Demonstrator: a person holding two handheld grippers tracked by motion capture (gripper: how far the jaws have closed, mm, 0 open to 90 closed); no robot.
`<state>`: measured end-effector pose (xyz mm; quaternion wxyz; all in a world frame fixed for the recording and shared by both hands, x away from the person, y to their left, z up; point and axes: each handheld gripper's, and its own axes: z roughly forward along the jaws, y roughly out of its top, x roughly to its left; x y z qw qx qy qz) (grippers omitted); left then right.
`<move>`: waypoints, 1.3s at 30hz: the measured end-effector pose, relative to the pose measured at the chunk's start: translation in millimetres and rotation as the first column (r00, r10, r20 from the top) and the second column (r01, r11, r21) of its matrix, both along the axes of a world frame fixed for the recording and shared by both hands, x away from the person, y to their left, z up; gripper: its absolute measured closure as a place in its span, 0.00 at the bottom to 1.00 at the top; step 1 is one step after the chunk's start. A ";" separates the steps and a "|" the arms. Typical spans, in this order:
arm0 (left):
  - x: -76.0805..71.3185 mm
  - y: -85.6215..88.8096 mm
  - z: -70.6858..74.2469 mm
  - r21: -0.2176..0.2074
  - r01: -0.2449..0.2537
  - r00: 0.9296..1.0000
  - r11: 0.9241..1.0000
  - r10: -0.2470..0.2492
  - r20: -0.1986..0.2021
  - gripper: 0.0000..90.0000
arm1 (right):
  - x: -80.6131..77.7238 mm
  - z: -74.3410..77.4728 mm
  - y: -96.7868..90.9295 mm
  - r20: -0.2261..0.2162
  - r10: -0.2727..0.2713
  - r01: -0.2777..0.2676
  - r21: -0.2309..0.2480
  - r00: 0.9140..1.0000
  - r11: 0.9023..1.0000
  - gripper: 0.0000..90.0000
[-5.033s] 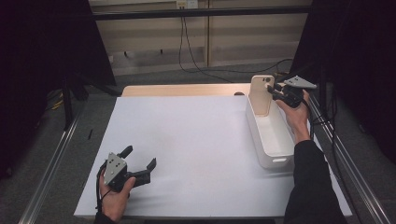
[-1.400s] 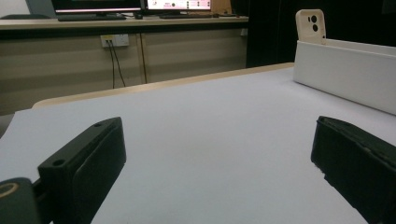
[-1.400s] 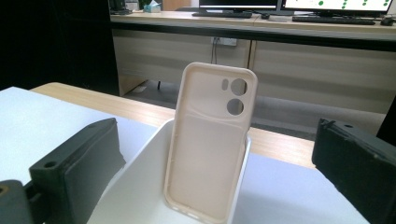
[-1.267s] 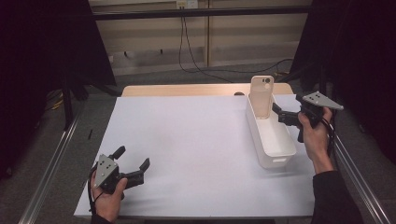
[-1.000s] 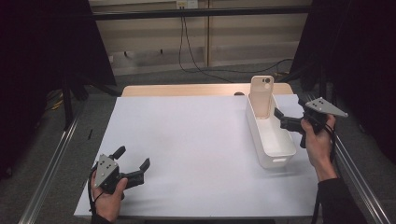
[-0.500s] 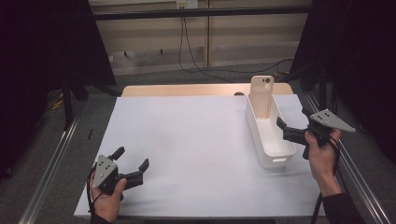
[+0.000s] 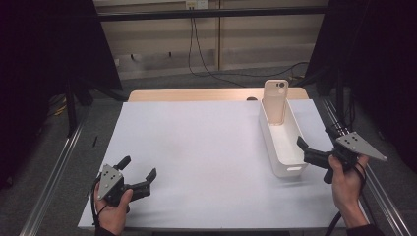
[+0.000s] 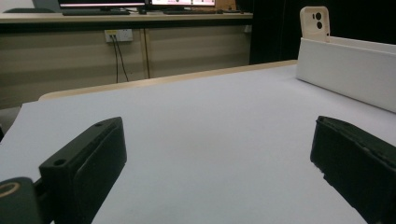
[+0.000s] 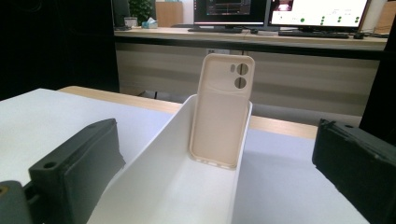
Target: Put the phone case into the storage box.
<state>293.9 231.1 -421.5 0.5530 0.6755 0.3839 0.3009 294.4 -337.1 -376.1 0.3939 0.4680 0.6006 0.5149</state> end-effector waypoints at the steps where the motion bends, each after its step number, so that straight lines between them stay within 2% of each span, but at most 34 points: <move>1: -0.4 0.1 0.1 -0.002 -0.003 1.000 1.000 0.003 0.000 0.04 | -3.2 -0.5 0.5 0.001 -0.003 0.003 0.000 1.000 1.000 0.00; 4: -1.5 1.7 0.5 0.006 -0.004 1.000 1.000 0.004 0.001 0.04 | -12.2 -2.8 2.3 -0.002 0.006 -0.006 -0.003 1.000 1.000 0.00; 9: -3.1 3.3 0.4 0.000 -0.016 1.000 1.000 0.016 -0.002 0.04 | -24.2 -9.5 4.1 -0.011 -0.008 0.007 -0.007 1.000 1.000 0.00; 18: -3.7 4.2 -0.6 -0.003 -0.016 1.000 1.000 0.016 -0.013 0.04 | -45.1 -13.8 1.4 0.007 -0.030 0.030 0.005 1.000 1.000 0.00; 22: -4.7 5.2 -0.8 -0.010 -0.022 1.000 1.000 0.022 -0.012 0.04 | -57.3 -22.0 2.0 0.003 -0.055 0.055 0.013 0.998 0.998 0.00; 26: -5.8 4.2 -0.8 0.003 -0.014 1.000 1.000 0.014 -0.016 0.04 | -68.4 -30.3 2.8 -0.005 -0.051 0.051 0.018 0.999 0.999 0.00; 29: -5.9 2.7 -2.3 -0.010 -0.010 1.000 1.000 0.010 -0.027 0.04 | -75.2 -32.9 2.8 0.006 -0.027 0.027 0.042 1.000 0.999 0.00; 33: -6.7 3.2 -2.3 -0.004 -0.007 1.000 1.000 0.007 -0.020 0.04 | -83.7 -36.8 3.0 0.017 -0.042 0.041 0.055 0.999 0.998 0.00; 36: -7.6 7.0 -2.0 -0.010 -0.018 1.000 1.000 0.018 -0.024 0.04 | -90.7 -39.0 3.3 0.001 -0.053 0.053 0.085 0.999 0.995 0.00; 39: -9.4 9.1 -2.6 -0.012 -0.029 0.999 1.000 0.029 -0.025 0.04 | -96.5 -42.6 5.4 -0.003 -0.057 0.057 0.056 0.998 0.997 0.00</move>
